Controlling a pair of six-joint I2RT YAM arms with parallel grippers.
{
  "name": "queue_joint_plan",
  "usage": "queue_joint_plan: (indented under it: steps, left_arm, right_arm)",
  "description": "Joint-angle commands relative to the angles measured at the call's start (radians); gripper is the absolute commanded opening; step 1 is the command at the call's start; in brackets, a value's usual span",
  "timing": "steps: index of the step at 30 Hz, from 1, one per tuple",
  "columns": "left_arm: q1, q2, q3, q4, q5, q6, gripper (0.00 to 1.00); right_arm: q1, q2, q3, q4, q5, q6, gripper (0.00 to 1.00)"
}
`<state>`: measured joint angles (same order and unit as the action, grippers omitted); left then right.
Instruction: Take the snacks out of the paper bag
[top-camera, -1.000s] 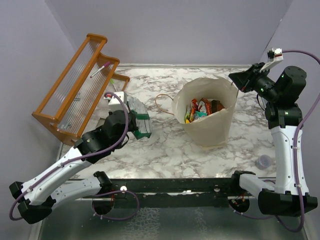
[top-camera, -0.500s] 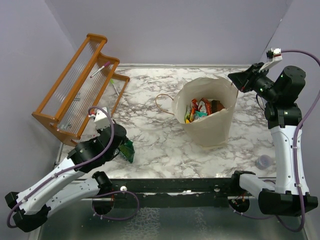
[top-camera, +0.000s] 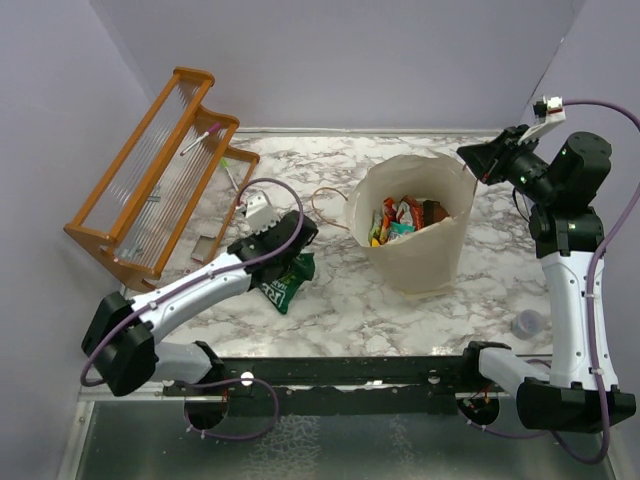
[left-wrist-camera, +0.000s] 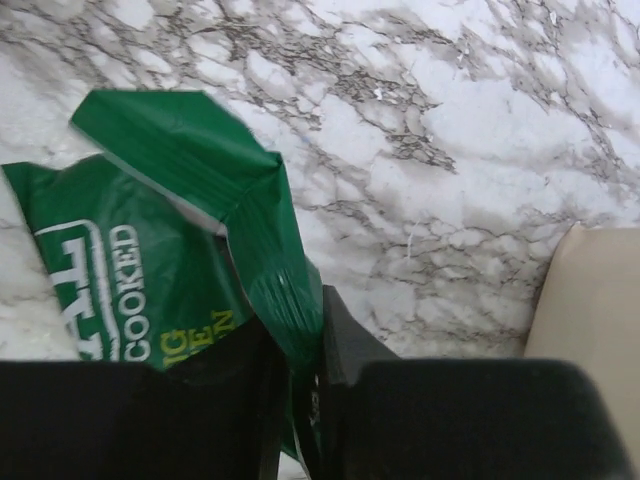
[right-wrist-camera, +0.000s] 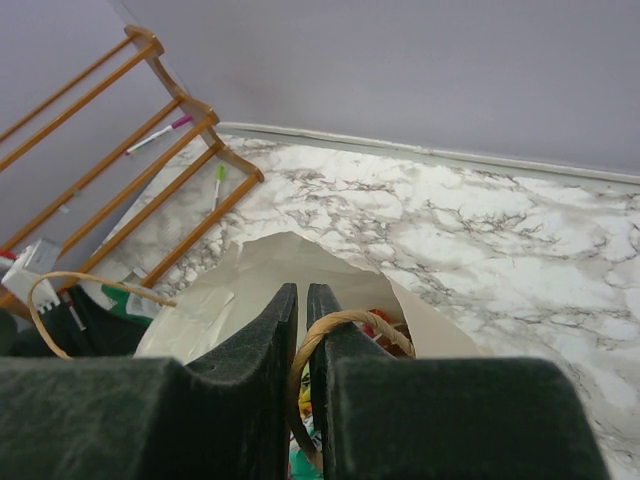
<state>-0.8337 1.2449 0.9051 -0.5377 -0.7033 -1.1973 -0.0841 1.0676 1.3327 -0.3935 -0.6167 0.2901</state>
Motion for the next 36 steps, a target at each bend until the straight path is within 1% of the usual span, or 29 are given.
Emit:
queue_joint_plan:
  steps: [1,3,5,6,8,11,14,16,19,21,27,31,36]
  left_arm:
    - [0.134,0.109,0.097,0.143,0.236,0.061,0.22]
    - [0.19,0.142,0.128,0.142,0.365,0.118,0.24]
    - [0.227,0.141,0.131,0.151,0.484,0.18,0.27]
    - [0.238,0.126,0.12,0.172,0.527,0.223,0.34]
    - [0.256,0.071,0.076,0.221,0.59,0.27,0.56]
    - [0.271,-0.028,0.011,0.236,0.631,0.295,0.79]
    - [0.287,-0.129,-0.027,0.223,0.634,0.324,0.92]
    - [0.296,-0.19,-0.039,0.222,0.633,0.358,0.99]
    - [0.301,-0.259,-0.02,0.212,0.616,0.415,1.0]
    - [0.301,-0.279,0.009,0.199,0.603,0.439,1.0]
    - [0.3,-0.283,0.089,0.223,0.648,0.469,1.0]
    - [0.301,-0.278,0.153,0.199,0.621,0.56,1.0]
    - [0.3,-0.276,0.229,0.162,0.581,0.668,0.99]
  right_arm:
    - [0.007,-0.033,-0.003,0.025,0.028,-0.014,0.1]
    - [0.009,-0.044,-0.012,0.029,0.025,-0.01,0.11]
    - [0.012,-0.052,-0.018,0.031,0.022,-0.012,0.11]
    - [0.013,-0.054,-0.02,0.032,0.019,-0.011,0.11]
    - [0.015,-0.054,-0.025,0.035,0.01,-0.011,0.11]
    - [0.015,-0.052,-0.033,0.049,-0.006,-0.002,0.11]
    - [0.015,-0.052,-0.039,0.058,-0.019,0.007,0.11]
    - [0.015,-0.053,-0.042,0.061,-0.025,0.012,0.11]
    - [0.015,-0.051,-0.039,0.056,-0.029,0.018,0.11]
    - [0.015,-0.053,-0.04,0.059,-0.032,0.023,0.11]
    - [0.015,-0.058,-0.038,0.053,-0.063,0.047,0.11]
    - [0.015,-0.078,-0.012,0.029,-0.07,0.038,0.11]
    - [0.015,-0.09,0.024,0.033,0.012,0.036,0.13]
